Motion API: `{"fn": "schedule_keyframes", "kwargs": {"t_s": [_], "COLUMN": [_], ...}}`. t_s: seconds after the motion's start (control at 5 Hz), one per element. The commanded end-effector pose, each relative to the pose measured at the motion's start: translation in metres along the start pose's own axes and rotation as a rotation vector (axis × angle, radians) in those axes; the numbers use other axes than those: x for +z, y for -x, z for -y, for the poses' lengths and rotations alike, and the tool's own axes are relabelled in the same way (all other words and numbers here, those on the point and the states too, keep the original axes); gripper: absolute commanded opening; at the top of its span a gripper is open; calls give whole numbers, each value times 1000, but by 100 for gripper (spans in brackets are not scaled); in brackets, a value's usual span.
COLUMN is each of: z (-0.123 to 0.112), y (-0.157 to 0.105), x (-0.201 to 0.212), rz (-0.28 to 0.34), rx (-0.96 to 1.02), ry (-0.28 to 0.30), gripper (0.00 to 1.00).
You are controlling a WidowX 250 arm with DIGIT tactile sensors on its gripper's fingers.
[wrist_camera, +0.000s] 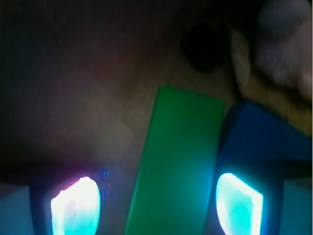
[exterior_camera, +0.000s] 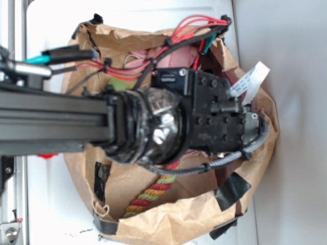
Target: Grab the green block.
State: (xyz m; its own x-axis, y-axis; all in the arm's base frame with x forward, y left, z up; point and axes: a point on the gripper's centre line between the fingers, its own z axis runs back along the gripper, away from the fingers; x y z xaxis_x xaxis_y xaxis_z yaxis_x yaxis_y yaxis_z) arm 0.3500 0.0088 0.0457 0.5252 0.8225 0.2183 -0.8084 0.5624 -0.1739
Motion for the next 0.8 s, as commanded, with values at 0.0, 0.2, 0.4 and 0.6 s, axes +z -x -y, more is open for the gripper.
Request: {"fn": "schedule_keyframes", "kwargs": {"t_s": [0.0,0.2,0.4,0.6], "z": [2,2,-1,-1], "y": [-12,-6,-4,-5], "x": [35,52,64,58], "rz": [25,8,-4,4], "rx": [10,2,-3,-2], "ry": [81,138,178,163], "gripper": [100,100,100,100]}}
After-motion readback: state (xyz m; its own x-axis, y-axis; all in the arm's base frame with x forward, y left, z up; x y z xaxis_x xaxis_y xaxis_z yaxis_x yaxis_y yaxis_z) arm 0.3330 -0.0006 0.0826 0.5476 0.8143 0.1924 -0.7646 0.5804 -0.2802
